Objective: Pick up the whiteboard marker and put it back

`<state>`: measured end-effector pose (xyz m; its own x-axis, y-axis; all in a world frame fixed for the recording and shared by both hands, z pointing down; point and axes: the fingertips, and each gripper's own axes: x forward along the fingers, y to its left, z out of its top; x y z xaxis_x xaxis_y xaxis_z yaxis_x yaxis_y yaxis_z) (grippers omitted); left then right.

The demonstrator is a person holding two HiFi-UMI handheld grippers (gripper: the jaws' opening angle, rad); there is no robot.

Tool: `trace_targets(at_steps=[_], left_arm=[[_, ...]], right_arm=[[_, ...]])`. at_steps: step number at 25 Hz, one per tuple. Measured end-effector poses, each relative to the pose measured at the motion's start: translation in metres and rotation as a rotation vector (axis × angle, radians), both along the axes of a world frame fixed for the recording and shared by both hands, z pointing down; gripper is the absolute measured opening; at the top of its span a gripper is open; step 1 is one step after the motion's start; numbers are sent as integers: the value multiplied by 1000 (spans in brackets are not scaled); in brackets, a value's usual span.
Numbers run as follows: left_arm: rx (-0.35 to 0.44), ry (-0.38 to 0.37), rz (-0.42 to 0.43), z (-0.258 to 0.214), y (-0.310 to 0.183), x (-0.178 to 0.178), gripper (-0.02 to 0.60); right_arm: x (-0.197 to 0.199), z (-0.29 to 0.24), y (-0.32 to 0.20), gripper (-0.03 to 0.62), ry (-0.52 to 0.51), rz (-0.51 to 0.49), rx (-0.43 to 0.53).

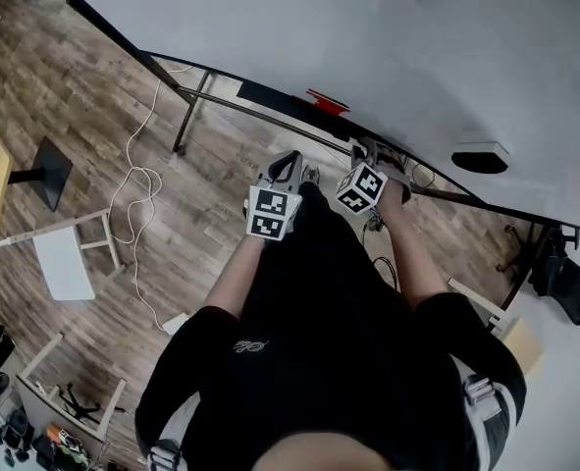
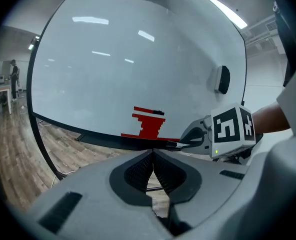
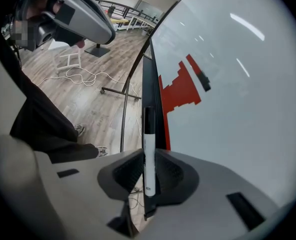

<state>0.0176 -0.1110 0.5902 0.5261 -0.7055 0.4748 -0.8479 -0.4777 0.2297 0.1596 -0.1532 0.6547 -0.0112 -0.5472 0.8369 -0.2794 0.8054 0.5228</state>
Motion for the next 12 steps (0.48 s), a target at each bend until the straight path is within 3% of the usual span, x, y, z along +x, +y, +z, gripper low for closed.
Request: trace_targets(at_steps=[12], left_arm=[[-49,-17,1,13,-2,6,8]], right_arm=[[7,15,-4,67,-27,21,-13]])
